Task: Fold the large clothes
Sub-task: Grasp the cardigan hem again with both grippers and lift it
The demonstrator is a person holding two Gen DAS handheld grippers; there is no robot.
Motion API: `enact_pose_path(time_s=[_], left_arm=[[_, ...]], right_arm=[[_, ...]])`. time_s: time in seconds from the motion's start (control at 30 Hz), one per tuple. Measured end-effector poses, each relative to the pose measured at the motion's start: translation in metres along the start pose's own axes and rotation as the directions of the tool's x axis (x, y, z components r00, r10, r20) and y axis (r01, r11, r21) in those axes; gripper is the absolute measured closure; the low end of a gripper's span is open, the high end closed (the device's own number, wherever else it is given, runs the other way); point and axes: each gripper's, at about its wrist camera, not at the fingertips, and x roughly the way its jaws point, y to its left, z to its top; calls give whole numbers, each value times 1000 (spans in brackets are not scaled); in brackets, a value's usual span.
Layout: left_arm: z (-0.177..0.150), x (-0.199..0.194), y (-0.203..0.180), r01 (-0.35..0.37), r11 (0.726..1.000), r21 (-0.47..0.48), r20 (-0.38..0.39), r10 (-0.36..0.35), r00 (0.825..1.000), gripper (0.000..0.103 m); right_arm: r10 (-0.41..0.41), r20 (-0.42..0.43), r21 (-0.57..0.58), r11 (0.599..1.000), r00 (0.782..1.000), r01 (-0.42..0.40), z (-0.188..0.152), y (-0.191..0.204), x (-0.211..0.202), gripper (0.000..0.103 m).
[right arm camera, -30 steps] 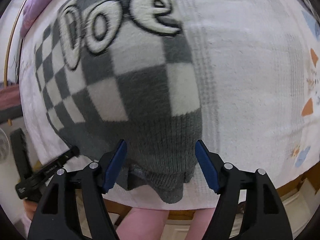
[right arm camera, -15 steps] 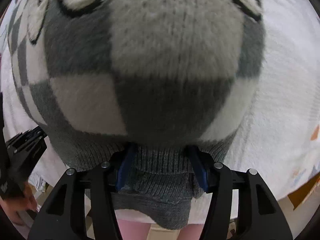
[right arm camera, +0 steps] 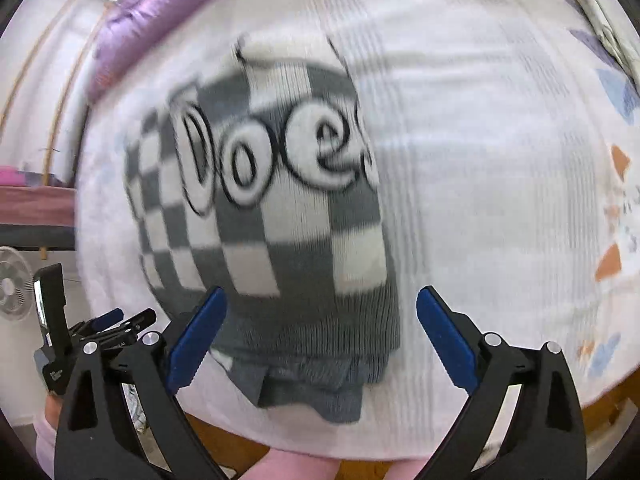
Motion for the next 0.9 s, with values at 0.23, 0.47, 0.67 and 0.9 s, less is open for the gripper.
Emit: enact_pose_path(time_s=[0.23, 0.47, 0.67, 0.9], left_arm=[[41, -15, -2, 92, 995, 36, 70, -94, 993, 18], [72, 19, 2, 240, 971, 19, 40, -240, 970, 18], [94, 60, 18, 473, 878, -67, 2, -474, 880, 17], [104, 106, 40, 695, 715, -75, -19, -697, 716, 5]], right_arm=[[161, 26, -45, 986, 987, -160, 36, -31, -8, 8], [252, -43, -18, 967, 967, -253, 69, -50, 40, 8], [362, -107, 4, 932, 926, -364, 85, -60, 77, 8], [546, -155, 57, 837, 823, -545, 89, -79, 103, 6]])
